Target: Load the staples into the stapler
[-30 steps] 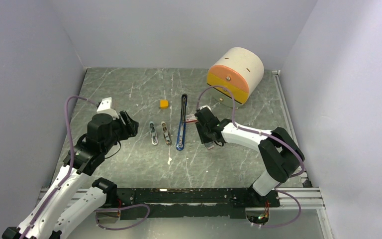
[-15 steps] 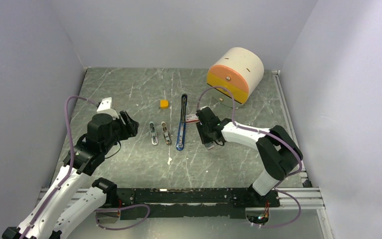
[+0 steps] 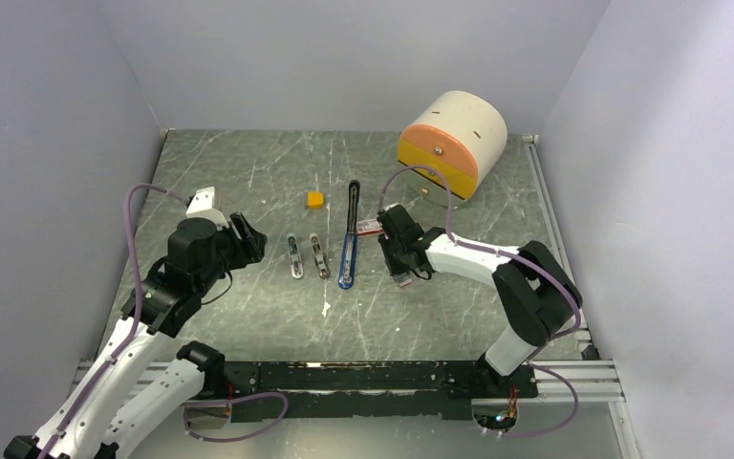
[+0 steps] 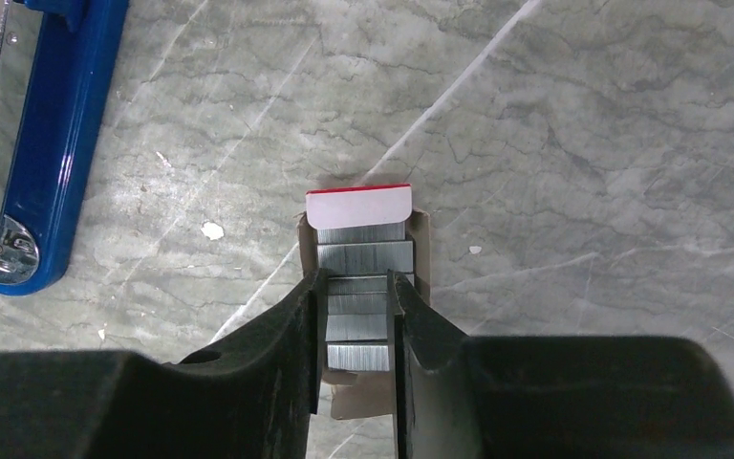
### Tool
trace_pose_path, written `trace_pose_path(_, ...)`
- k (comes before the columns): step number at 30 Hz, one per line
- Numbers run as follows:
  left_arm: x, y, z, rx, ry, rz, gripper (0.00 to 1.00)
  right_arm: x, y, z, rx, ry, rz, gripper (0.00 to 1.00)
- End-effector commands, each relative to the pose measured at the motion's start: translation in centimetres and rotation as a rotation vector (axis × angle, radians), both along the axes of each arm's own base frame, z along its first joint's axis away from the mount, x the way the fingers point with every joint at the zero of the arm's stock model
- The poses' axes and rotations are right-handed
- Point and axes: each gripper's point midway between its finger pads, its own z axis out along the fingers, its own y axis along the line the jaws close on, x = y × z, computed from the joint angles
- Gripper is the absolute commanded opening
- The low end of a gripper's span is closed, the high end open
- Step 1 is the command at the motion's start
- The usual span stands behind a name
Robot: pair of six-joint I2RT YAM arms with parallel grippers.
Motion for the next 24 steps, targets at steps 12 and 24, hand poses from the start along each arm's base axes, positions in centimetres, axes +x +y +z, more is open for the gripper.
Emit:
trace_pose_path(12,0.1,-0.4,-0.1,-0.009,-0.004,-0.014,0.62,0.5,0.0,3.0,0.033,-0.045,-0.010,0.30)
trace_pose_path(24,0.1,-0.3,0.0,-0.008,-0.006,-0.009,0.62,-3.0,3.6,3.6,0.075,0.055,0.144,0.32)
